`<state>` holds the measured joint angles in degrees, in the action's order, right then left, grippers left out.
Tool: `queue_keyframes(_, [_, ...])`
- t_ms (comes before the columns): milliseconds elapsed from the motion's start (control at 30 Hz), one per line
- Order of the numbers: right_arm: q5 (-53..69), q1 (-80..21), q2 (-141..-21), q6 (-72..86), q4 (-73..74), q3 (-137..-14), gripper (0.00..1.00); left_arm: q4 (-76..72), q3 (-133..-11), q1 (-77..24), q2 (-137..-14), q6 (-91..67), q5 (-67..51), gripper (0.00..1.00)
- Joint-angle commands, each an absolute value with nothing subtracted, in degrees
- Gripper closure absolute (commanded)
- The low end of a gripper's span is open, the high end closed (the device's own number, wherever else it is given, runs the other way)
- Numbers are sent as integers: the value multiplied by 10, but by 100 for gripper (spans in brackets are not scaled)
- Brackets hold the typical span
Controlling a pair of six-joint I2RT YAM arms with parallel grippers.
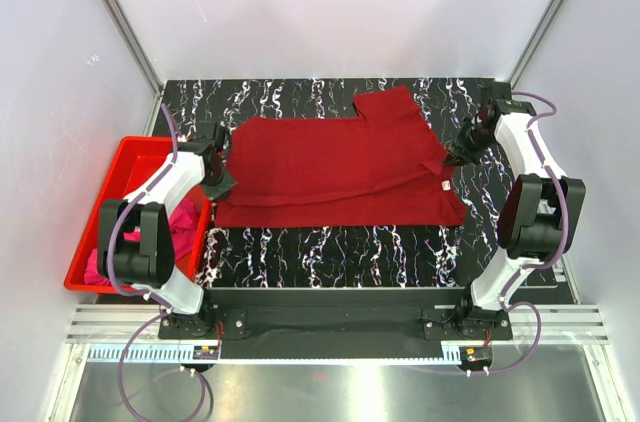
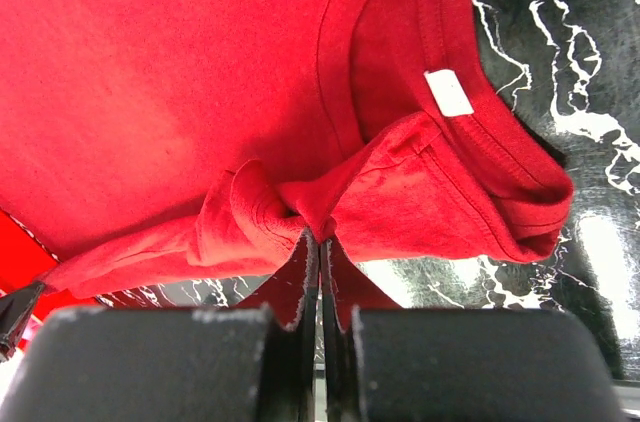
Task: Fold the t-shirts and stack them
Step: Fold the tshirt
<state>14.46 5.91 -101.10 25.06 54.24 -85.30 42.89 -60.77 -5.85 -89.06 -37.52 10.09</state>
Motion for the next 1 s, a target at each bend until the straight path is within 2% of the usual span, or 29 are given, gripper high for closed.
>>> queue_keyframes(0, [140,67,-1019,243,534,-881,100,414,-638,-59,-916,-367,124,100])
queue_keyframes(967, [179,67,-1098,261,501,-919,96,415,-643,-59,-955,-381,163,100])
